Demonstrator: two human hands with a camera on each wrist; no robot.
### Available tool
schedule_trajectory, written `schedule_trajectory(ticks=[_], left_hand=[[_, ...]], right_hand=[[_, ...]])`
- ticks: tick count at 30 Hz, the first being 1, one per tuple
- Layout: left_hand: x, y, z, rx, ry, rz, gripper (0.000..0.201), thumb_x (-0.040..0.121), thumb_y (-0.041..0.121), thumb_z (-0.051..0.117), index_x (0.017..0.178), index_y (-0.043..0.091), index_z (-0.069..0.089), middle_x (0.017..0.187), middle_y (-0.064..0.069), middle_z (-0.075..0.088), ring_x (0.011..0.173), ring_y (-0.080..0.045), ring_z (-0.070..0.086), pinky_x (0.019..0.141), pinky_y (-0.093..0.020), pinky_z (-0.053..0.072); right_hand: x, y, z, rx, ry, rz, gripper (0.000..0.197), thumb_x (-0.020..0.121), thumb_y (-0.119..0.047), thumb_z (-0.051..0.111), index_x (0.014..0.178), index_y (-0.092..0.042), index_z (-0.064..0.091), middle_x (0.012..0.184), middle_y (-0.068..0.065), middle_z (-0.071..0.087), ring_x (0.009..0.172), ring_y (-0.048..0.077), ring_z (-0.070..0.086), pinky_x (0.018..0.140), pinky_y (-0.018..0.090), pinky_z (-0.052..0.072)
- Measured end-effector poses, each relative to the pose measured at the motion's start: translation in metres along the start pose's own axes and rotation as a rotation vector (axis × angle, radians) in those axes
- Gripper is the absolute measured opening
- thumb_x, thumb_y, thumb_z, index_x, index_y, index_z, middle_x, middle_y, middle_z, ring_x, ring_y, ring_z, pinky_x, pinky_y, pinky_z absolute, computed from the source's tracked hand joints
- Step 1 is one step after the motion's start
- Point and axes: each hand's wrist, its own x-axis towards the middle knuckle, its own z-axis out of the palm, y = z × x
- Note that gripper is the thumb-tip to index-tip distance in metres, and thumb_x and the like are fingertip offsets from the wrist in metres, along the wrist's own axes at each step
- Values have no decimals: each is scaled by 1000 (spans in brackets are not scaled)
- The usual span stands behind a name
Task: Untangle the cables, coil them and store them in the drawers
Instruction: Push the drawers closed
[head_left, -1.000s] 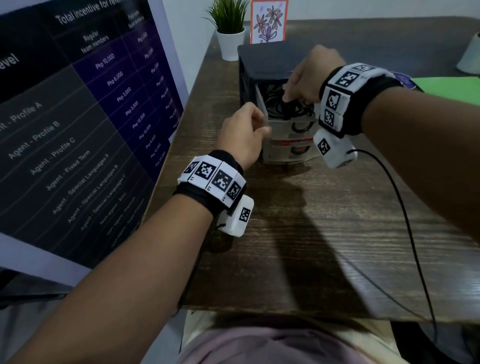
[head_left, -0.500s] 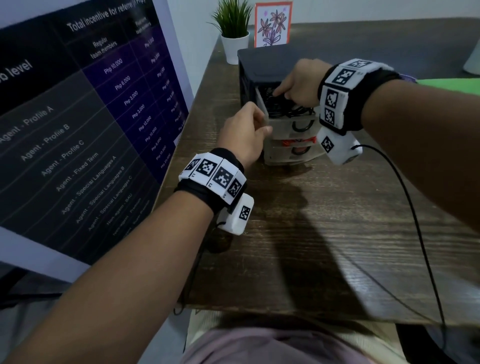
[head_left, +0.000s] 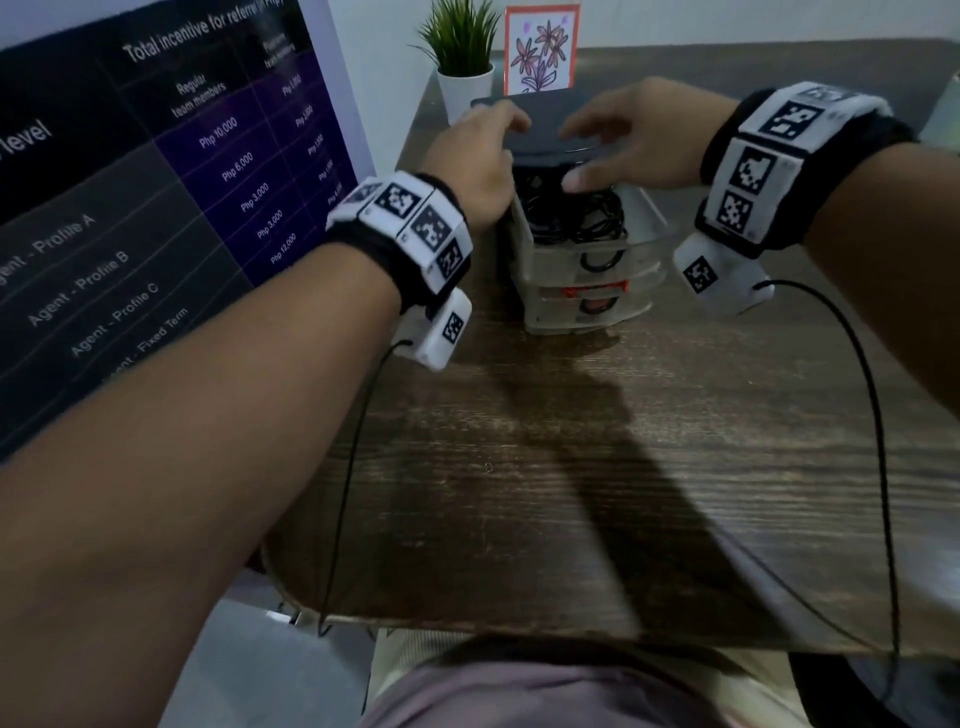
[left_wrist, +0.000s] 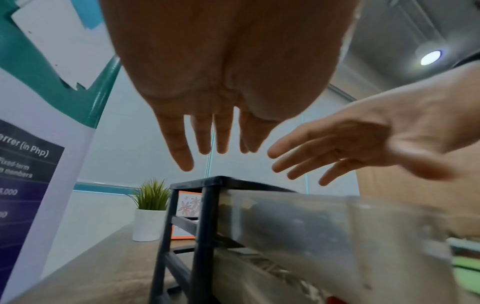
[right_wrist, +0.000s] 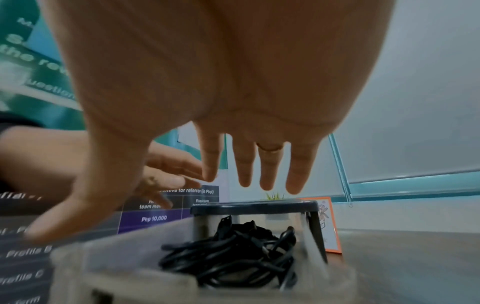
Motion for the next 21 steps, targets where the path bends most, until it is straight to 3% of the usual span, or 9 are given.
schedule_trajectory(ticks=[3, 5, 7, 10, 12, 14, 16, 21], left_hand=[[20, -1, 1, 128, -111, 46, 45, 103, 17, 42, 148, 18, 39, 154, -5, 39, 141, -21, 36, 113, -28, 26], [29, -5, 3, 194, -188, 65, 46, 103, 22, 46, 149, 18, 39, 155, -4, 39, 143, -22, 34, 114, -28, 24], [35, -10, 5, 223, -226, 68, 44, 102, 19, 50, 146, 21, 46, 150, -3, 47, 138, -23, 41, 110, -28, 30], [39, -12, 3, 218, -194, 78, 43, 98, 5, 51, 137, 22, 57, 139, -2, 59, 127, -25, 53, 102, -27, 39], [42, -10, 2, 208, -165, 96, 39, 98, 3, 50, 133, 17, 62, 135, -5, 61, 124, -26, 55, 100, -27, 40], [46, -7, 2, 194, -157, 107, 34, 99, 5, 51, 130, 13, 64, 134, -7, 62, 120, -25, 56, 97, -24, 40], [48, -6, 3, 186, -156, 88, 31, 99, 7, 53, 128, 10, 64, 133, -9, 61, 114, -23, 56, 91, -22, 38], [51, -6, 6, 198, -145, 95, 24, 99, 16, 55, 120, 14, 65, 129, -7, 61, 119, -27, 55, 94, -29, 41]], right_hand=[[-5, -4, 3, -58, -176, -4, 101, 65, -60, 80, 150, -36, 30, 154, -3, 38, 138, 22, 40, 110, 41, 33], [-6, -2, 8, -94, -233, -4, 111, 54, -59, 86, 147, -37, 31, 150, -1, 39, 133, 24, 42, 108, 43, 38], [-7, 0, 11, -119, -202, -6, 99, 51, -57, 89, 137, -39, 42, 138, 1, 43, 121, 23, 46, 104, 44, 42], [-8, 3, 12, -145, -100, -62, 62, 58, -50, 89, 112, -36, 62, 120, 0, 47, 107, 20, 48, 93, 39, 46], [-8, 5, 12, -130, -30, -84, 37, 66, -43, 87, 97, -31, 71, 106, -3, 56, 93, 18, 55, 74, 28, 44], [-7, 8, 13, -107, -3, -77, 20, 71, -36, 85, 87, -28, 75, 89, -5, 65, 73, 7, 55, 59, 19, 35], [-5, 11, 15, -52, 1, -41, 14, 73, -31, 84, 83, -26, 75, 76, -10, 66, 65, 1, 53, 55, 14, 32], [4, 10, 22, 2, 75, -21, 11, 74, -25, 84, 82, -22, 77, 69, -9, 64, 68, 7, 55, 55, 12, 35]])
